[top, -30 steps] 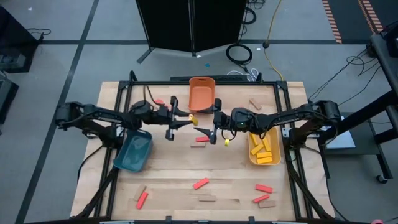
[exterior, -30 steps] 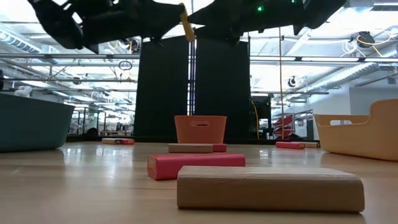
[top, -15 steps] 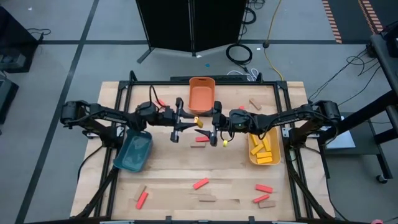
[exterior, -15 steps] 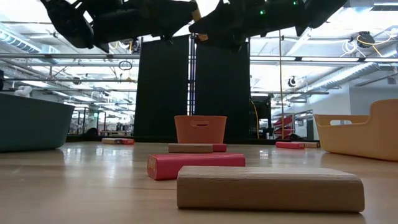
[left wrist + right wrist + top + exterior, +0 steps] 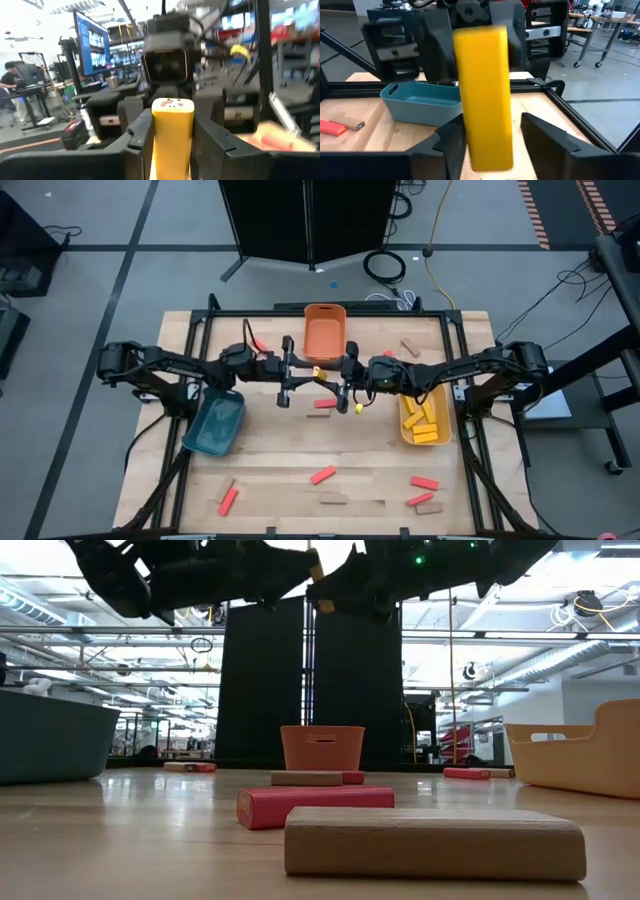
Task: Sort blocks
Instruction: Put the yellow block into the yellow bin
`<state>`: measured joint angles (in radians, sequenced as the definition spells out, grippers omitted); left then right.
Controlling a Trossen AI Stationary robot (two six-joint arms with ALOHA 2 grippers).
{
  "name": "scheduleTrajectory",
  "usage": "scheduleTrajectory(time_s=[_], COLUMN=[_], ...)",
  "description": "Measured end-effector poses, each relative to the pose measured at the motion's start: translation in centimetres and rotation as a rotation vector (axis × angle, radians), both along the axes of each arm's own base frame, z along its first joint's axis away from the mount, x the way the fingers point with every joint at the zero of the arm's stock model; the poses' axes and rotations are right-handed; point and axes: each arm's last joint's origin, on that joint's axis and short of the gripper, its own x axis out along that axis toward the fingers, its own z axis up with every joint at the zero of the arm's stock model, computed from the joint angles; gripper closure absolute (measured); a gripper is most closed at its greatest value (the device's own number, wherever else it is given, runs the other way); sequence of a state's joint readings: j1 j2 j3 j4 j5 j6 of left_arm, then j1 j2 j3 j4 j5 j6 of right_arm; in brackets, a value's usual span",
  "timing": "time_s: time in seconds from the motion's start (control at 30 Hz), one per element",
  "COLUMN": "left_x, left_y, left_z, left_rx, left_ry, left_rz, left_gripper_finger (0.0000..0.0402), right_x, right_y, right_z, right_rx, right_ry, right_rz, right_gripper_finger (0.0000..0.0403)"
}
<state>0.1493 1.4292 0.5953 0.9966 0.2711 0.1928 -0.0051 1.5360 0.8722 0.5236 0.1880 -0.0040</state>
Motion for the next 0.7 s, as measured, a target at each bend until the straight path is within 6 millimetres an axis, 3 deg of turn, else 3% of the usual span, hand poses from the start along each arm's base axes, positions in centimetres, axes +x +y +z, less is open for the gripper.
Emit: scheduleTrajectory(time_s=[0.33, 0.53, 0.7], left_x=[0.0, -0.6, -2.2], left_y=[0.1, 0.4, 0.9], left_z=[-0.1, 0.3, 1.3], left_rx=[0.025, 0.03, 0.056], left_ry=[0.006, 0.046, 0.135], left_rz=[0.03, 0.064, 0.124], left_gripper_finger=[0.0194, 0.0185, 0.0185], right_x=[0.0, -1.5, -4.5], right_y=[-0.1, -0.6, -0.9], right_z=[0.4, 1.9, 3.2], right_rx=[-0.006, 0.021, 0.172], right_ry=[-0.035, 0.007, 0.203], right_rz=[-0.002, -0.025, -0.078], right_gripper_finger=[0.0317, 0.0308, 0.0306])
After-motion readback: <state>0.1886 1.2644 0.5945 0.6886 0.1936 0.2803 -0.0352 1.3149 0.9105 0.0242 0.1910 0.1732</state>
